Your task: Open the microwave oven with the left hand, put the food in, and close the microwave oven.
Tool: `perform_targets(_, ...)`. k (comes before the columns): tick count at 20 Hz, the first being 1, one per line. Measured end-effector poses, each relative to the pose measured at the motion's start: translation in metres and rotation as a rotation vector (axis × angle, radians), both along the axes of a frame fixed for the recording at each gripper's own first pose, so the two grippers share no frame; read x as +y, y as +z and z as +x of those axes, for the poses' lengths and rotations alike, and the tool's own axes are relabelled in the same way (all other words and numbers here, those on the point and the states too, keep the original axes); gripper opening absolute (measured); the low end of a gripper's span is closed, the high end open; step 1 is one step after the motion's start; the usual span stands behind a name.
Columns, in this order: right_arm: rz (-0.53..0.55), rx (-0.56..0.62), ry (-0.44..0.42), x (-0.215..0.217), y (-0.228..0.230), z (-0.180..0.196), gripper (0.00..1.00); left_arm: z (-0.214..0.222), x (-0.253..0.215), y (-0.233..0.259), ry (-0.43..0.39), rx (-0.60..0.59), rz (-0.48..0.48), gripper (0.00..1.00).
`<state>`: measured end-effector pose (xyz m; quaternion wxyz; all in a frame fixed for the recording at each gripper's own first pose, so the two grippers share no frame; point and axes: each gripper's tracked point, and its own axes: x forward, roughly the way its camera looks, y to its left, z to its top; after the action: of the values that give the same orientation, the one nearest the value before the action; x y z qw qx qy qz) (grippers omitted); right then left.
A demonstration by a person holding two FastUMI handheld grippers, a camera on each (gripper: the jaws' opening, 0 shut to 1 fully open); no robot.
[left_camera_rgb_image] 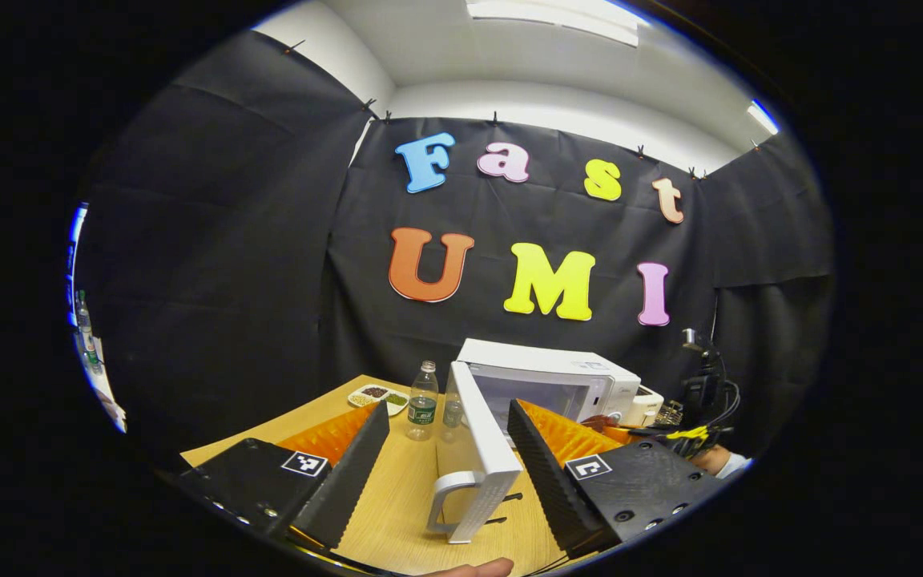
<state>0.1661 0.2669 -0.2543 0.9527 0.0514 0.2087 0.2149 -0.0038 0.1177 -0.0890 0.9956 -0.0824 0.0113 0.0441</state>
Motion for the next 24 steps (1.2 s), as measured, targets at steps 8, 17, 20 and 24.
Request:
perform_targets(8, 0.124, -0.081, -0.095, 0.089, -0.008, 0.056, 0.1, 0.001, 0.018, -0.034, 0.01, 0.069, -0.014, 0.92)
perform_targets(17, 0.598, 0.11, -0.348, 0.106, -0.038, 0.142, 0.1, -0.002, 0.043, -0.044, 0.064, 0.095, 0.028, 0.92)
perform_targets(20, 0.676, 0.129, -0.438, 0.102, -0.057, 0.161, 0.1, 0.004, 0.041, -0.047, 0.062, 0.098, 0.015, 0.92)
perform_targets(24, 0.782, 0.25, -0.466, 0.12, -0.082, 0.169, 0.02, 0.011, 0.037, -0.054, 0.061, 0.117, 0.019, 0.92)
